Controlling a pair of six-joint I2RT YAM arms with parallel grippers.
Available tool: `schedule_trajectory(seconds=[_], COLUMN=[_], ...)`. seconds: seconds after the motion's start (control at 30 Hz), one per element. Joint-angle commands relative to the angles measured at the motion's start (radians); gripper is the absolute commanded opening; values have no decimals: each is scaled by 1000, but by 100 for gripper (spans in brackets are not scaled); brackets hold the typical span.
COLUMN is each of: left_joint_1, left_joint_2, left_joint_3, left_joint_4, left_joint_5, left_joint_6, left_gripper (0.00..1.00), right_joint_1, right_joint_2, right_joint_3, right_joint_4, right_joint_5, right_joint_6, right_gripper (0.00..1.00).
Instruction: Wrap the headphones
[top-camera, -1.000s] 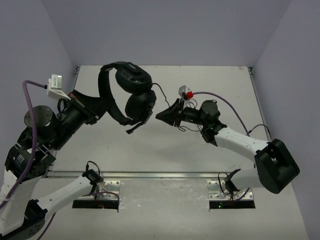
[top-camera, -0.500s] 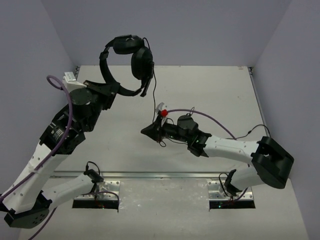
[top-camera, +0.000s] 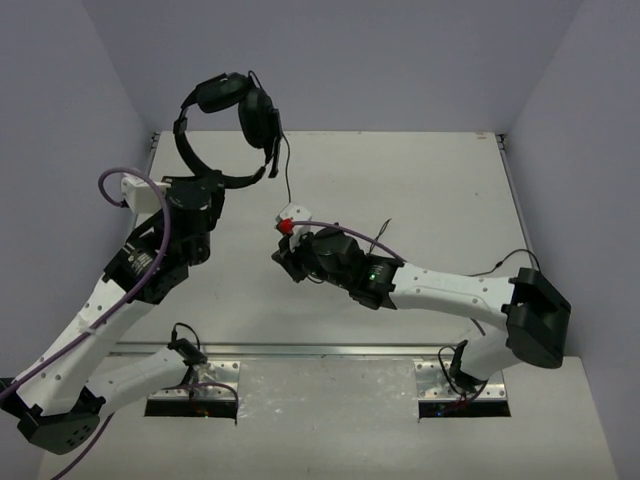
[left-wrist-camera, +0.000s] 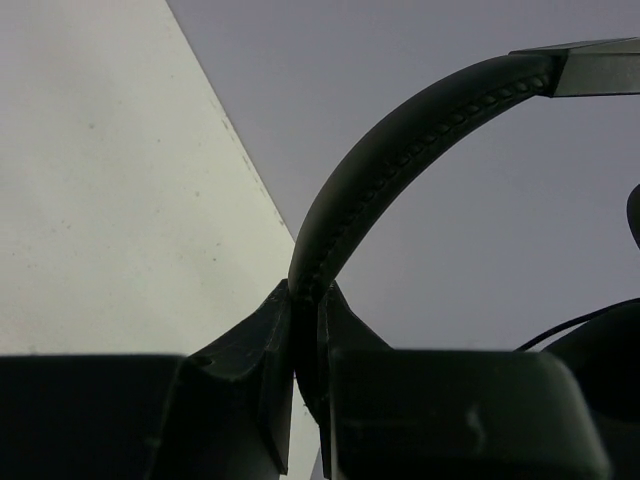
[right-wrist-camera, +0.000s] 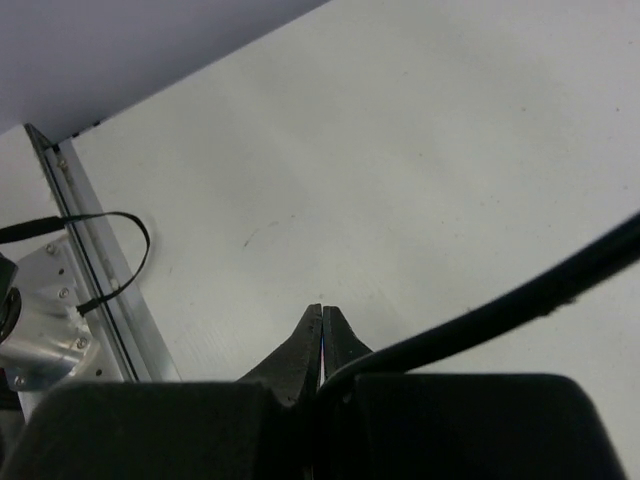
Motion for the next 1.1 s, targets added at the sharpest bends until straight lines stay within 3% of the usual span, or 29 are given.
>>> schedule_trajectory(seconds=[0.0, 0.13, 0.27, 0.43, 0.6, 0.83, 0.9, 0.93, 1.07], left_joint_1=[-3, 0, 0, 3, 3, -1, -1, 0, 2], left_joint_2=[-15, -1, 16, 74, 108, 156, 175, 188, 258], left_joint_3=[-1, 0, 11, 26, -17, -81, -113, -124, -153], left_joint_4=[73, 50, 124, 138, 188, 350, 415, 484, 463], left_joint_5=[-104, -151, -157, -218, -223, -134, -54, -7, 140], left_joint_6=[-73, -90, 46, 169, 230, 432, 532, 650, 761], left_gripper=[0, 0, 0, 0, 0, 0, 0, 0, 0], right_joint_1=[36, 53, 67, 73, 71, 36, -1, -12, -41], right_joint_2=[29, 67, 89, -14, -30, 26, 19, 3, -68], right_joint_3=[100, 225, 285, 209, 275, 500, 554, 566, 546], right_joint_4=[-177, -335, -456, -418, -481, -662, -721, -737, -850], right_joint_5=[3, -132, -276, -405, -513, -547, -574, -579, -504], right_joint_6=[-100, -146, -245, -302, -348, -408, -422, -439, -523], right_gripper=[1, 1, 1, 1, 1, 1, 1, 1, 1])
